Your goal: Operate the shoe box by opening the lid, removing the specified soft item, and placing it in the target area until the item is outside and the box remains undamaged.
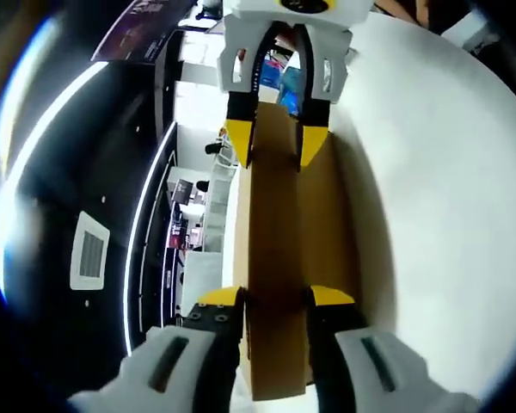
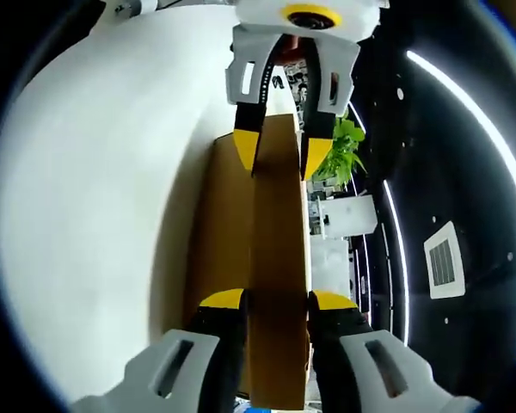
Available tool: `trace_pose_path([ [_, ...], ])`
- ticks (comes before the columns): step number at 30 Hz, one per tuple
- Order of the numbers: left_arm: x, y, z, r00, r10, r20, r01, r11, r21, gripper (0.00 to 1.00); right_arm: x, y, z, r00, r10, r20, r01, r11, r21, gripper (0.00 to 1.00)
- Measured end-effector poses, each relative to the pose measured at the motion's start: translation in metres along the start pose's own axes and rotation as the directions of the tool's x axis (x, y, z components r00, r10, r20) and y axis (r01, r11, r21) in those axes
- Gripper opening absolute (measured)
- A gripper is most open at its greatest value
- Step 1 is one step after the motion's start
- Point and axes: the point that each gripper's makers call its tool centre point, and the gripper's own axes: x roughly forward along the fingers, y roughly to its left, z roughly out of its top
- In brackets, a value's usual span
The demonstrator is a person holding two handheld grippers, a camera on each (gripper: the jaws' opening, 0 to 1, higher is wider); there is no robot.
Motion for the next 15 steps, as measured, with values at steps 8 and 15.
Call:
trace_pose_path([
  [8,0.0005,-0.0038,-0.0001,1.0,0.003,0.001,-0.003,1.0,0.006,0.29,0.0009,0.004,-0.0007,1.0,0.004,-0.003,-0.004,1.0,-0.006,0.28],
  [15,0.0014,-0.0061,-0.0003,1.0,0.007,0.002,-0.007,1.0,0.006,0.29,0.0036,0.0055,-0.0051,1.0,0.008,-0.007,-0.008,1.0,0.008,0.28],
])
